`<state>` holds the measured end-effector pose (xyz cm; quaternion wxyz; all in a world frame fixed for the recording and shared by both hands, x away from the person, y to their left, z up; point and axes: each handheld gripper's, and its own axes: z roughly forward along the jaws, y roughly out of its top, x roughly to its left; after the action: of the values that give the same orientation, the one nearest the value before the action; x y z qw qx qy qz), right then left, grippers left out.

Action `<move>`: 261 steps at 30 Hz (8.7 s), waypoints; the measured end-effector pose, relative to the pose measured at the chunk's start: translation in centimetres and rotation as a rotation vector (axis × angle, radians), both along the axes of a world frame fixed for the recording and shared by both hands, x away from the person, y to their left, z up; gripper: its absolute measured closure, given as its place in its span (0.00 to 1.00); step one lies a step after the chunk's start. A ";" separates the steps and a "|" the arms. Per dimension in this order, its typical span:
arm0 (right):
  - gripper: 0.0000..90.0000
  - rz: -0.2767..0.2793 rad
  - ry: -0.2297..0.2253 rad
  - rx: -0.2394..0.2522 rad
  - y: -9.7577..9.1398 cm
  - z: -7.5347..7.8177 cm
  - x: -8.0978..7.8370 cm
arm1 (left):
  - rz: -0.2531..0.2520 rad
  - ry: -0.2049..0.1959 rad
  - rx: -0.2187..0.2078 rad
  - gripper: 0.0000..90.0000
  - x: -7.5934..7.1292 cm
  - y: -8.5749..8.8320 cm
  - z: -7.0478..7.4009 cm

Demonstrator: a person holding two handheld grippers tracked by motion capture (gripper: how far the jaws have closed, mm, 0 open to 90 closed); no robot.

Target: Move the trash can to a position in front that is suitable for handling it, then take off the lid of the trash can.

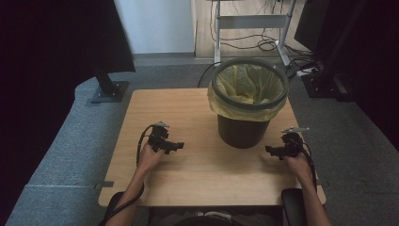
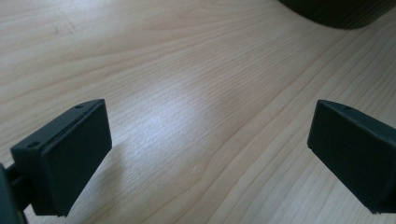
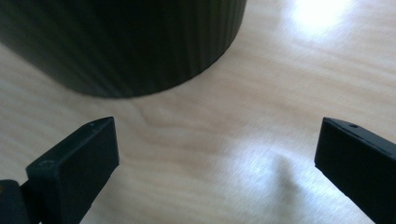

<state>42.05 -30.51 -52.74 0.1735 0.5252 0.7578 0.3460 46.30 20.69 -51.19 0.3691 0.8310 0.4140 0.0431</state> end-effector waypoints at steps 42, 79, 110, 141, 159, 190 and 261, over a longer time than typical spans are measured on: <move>0.01 -0.099 -0.092 0.070 -2.9 4.2 9.0 | 0.037 -0.134 0.091 0.00 3.2 0.3 0.8; 0.03 0.064 -0.139 0.084 7.3 4.5 10.6 | 0.064 -0.245 -0.024 0.00 8.7 -1.3 5.3; 0.05 0.091 -0.157 0.025 9.0 5.9 13.3 | 0.078 -0.284 -0.024 0.00 10.5 -0.7 5.4; 0.03 0.169 -0.194 0.040 9.3 5.4 6.5 | 0.024 -0.295 -0.009 0.00 3.0 0.0 4.8; 0.02 0.206 -0.186 0.040 9.7 5.0 2.7 | 0.051 -0.315 -0.008 0.00 -1.2 0.5 4.7; 0.00 0.084 -0.049 -0.046 2.5 -0.7 -1.5 | 0.116 -0.141 0.137 0.00 -4.8 6.0 -1.2; 0.00 0.051 -0.046 -0.082 2.7 -3.0 -2.5 | 0.051 -0.078 0.144 0.02 -2.7 5.6 2.7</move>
<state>39.53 -27.85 -55.72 0.2035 0.4903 0.7803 0.3307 43.56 26.28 -48.48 0.3230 0.8423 0.4162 0.1142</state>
